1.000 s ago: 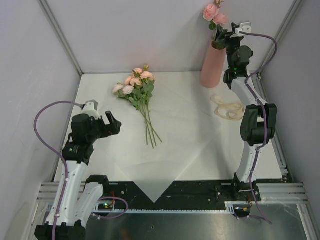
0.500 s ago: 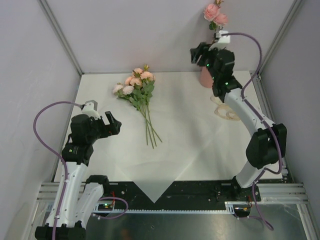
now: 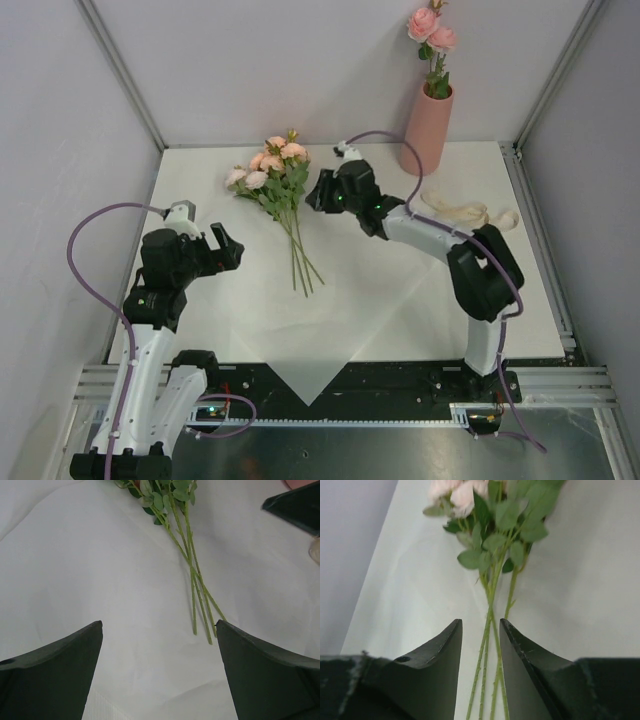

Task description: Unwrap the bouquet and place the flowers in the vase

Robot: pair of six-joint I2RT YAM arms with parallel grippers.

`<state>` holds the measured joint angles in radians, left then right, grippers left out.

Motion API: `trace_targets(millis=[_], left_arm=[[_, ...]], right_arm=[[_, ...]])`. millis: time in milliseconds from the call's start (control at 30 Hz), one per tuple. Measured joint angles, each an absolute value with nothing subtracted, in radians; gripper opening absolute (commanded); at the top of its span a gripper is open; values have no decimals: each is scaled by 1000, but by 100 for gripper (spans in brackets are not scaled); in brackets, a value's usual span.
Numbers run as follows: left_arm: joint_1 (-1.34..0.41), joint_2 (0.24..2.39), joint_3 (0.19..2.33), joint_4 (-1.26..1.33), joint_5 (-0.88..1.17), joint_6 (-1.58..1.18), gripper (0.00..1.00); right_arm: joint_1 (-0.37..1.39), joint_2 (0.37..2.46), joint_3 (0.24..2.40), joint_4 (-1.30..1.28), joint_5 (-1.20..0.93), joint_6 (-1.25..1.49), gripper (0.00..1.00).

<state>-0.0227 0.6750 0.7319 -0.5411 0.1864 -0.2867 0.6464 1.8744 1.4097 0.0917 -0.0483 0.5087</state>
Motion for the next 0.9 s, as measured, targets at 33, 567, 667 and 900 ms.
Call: trace_targets(millis=[33, 567, 667, 900], left_arm=[[-23, 674, 732, -541, 187, -287, 100], [-23, 673, 732, -540, 212, -287, 100], [-23, 673, 732, -540, 213, -287, 100], [-23, 673, 732, -540, 214, -287, 100]], right_arm=[[659, 1895, 1410, 95, -55, 527, 41], [693, 2216, 1575, 155, -133, 722, 41], [693, 2237, 1605, 158, -139, 730, 41], [693, 2288, 1670, 159, -140, 745, 40]])
